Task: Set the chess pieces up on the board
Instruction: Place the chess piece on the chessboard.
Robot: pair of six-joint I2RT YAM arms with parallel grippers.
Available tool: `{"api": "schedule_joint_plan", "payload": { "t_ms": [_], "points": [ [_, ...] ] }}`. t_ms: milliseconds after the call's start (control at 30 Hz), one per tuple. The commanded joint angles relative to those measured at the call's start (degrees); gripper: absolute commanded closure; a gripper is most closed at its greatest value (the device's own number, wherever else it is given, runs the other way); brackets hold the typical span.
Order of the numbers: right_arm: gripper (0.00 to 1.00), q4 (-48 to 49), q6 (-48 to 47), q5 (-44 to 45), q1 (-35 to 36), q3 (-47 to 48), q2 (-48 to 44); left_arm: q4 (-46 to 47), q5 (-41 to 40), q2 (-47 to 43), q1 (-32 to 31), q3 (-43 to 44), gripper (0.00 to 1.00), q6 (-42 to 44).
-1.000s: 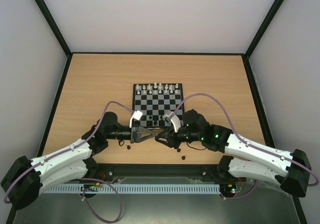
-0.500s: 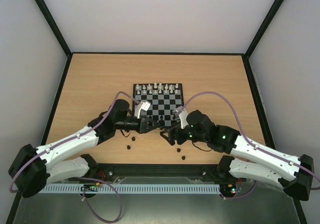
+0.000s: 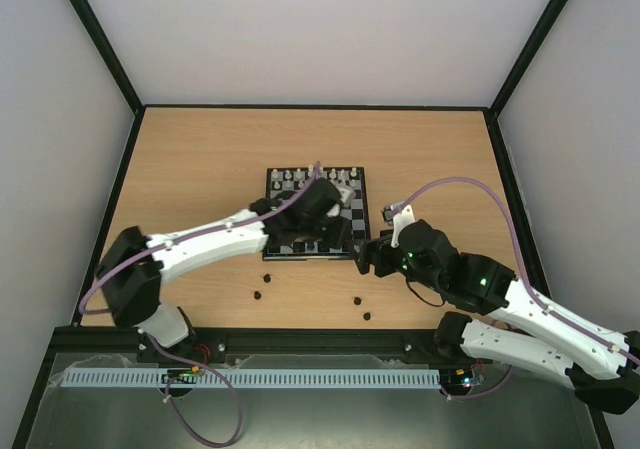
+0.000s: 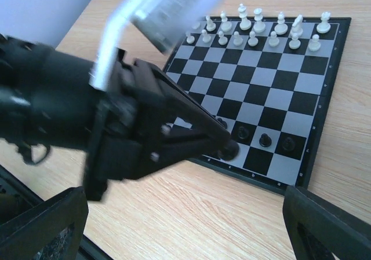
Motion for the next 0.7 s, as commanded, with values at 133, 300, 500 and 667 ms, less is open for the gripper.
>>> {"api": "schedule_joint_plan", "payload": {
  "t_ms": [133, 300, 500, 667],
  "points": [
    [0.06, -3.6, 0.1, 1.5, 0.1, 0.2, -3.3, -6.3, -25.7, 12.7, -9.1, 6.4, 0.98, -1.1],
    [0.06, -3.6, -0.2, 0.7, 0.2, 0.1, -3.9, -6.2, -33.6, 15.7, -10.5, 6.5, 0.98, -3.3],
    [0.06, -3.1, -0.3, 0.4, 0.2, -0.3, -4.1, -3.8, -36.4, 15.6, -10.5, 3.9, 0.98, -3.9],
    [0.06, -3.5, 0.0, 1.4, 0.2, 0.1, -5.3, -0.2, -34.4, 15.9, -9.9, 1.3, 0.98, -4.2]
  ]
}}
